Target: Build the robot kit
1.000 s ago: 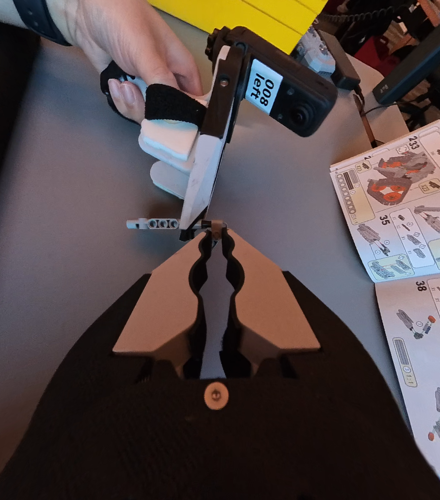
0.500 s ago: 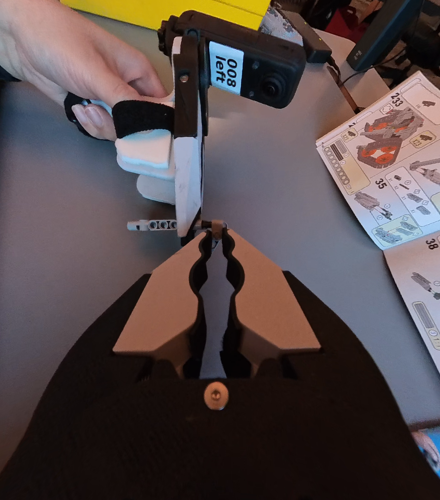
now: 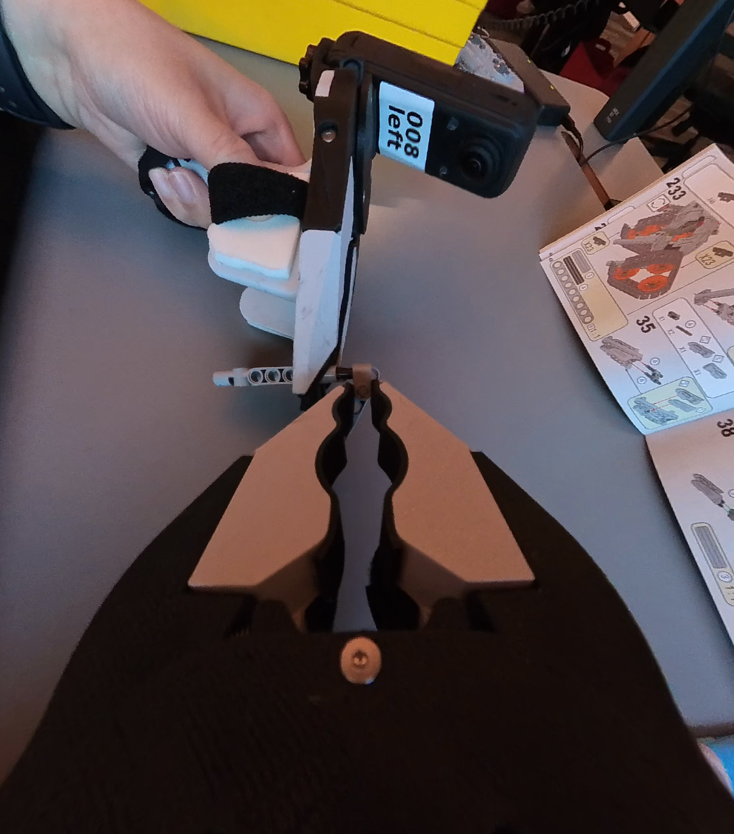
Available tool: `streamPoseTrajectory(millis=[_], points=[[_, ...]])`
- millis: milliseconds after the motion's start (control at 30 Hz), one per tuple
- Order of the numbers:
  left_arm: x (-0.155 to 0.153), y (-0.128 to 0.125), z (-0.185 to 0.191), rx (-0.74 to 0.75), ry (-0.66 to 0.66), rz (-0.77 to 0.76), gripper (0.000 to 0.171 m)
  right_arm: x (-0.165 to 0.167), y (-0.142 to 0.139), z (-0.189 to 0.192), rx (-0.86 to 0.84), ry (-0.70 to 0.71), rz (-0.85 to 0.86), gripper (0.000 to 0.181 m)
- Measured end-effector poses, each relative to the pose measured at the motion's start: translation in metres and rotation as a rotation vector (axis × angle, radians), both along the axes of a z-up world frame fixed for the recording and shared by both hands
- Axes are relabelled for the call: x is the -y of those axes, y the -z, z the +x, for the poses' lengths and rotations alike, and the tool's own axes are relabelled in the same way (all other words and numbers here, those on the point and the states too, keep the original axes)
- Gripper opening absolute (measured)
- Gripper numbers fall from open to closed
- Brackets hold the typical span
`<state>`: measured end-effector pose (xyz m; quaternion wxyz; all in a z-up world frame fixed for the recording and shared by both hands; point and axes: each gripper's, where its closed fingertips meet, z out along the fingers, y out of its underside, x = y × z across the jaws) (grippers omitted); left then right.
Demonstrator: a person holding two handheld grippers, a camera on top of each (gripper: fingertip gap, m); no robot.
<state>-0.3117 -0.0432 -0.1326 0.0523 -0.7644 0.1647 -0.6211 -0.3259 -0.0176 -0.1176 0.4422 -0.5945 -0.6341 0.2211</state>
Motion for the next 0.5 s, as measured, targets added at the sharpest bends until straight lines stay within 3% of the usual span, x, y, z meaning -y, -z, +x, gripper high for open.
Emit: streamPoseTrajectory(millis=[133,267,500], points=[[-0.003,-0.002,-0.001,0.011,-0.021,0.002,0.026,-0.002,-0.002,0.001,0.008,0.030,0.038,0.006],[-0.007,-0.010,-0.004,0.051,-0.062,0.000,0.037,-0.006,-0.004,0.001,-0.001,0.064,0.052,0.006],[-0.026,-0.029,-0.031,0.033,-0.181,0.149,0.044,-0.015,-0.011,0.007,-0.031,0.116,0.051,0.006]])
